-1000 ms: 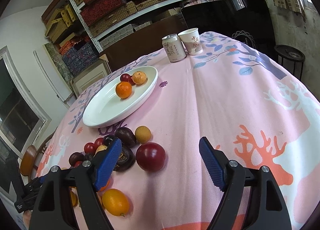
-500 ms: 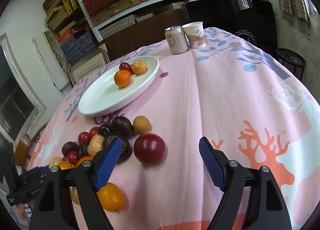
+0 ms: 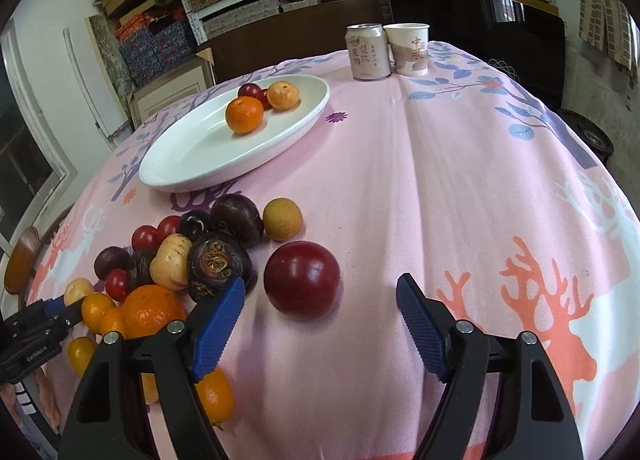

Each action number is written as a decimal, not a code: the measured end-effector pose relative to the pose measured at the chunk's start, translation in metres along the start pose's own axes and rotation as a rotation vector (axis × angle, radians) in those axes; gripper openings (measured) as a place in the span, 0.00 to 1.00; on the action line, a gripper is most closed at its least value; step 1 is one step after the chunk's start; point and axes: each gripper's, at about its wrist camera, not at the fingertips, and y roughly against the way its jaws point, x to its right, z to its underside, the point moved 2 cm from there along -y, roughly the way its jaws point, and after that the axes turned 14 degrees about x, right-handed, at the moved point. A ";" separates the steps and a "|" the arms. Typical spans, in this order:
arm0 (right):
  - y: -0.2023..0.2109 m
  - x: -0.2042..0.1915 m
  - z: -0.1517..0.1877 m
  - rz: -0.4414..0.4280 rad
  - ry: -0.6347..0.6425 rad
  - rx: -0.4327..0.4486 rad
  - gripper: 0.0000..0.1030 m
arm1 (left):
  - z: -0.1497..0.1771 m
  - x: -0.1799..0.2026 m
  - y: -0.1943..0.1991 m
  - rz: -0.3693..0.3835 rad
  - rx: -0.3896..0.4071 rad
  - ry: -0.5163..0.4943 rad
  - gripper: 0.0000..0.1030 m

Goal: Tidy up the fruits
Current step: 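Grasp a pale yellow apple with the left tool while the right tool grasps a dark red plum, then carry the apple and plum onto the white plate and open both tools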

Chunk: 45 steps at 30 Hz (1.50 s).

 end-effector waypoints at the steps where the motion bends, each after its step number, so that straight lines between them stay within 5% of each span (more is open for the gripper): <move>1: -0.001 -0.001 0.001 -0.010 0.000 -0.009 0.60 | 0.000 0.000 -0.001 0.000 -0.001 -0.001 0.41; 2: -0.003 0.000 0.001 -0.017 -0.004 -0.016 0.49 | 0.000 0.000 0.000 0.000 -0.001 -0.001 0.41; 5: -0.004 0.000 0.001 -0.038 -0.015 -0.022 0.40 | 0.000 0.000 0.000 0.000 -0.001 0.000 0.41; 19: 0.009 0.008 -0.003 -0.050 -0.057 0.037 0.39 | -0.008 -0.002 0.007 -0.006 0.048 0.014 0.41; 27: 0.020 -0.004 -0.050 -0.116 -0.067 0.118 0.39 | -0.077 0.020 -0.007 0.002 0.121 -0.028 0.41; 38: -0.067 -0.057 -0.106 -0.154 0.033 0.079 0.40 | -0.143 0.037 -0.095 0.019 0.094 0.007 0.41; 39: -0.072 -0.057 -0.104 -0.161 0.028 0.075 0.40 | -0.143 0.037 -0.103 0.023 0.081 0.004 0.43; 41: -0.078 -0.054 -0.101 -0.161 0.035 0.072 0.54 | -0.142 0.038 -0.112 0.029 0.077 -0.014 0.64; 45: -0.070 -0.039 -0.103 -0.135 -0.011 0.119 0.56 | -0.145 0.034 -0.110 0.036 0.092 0.001 0.67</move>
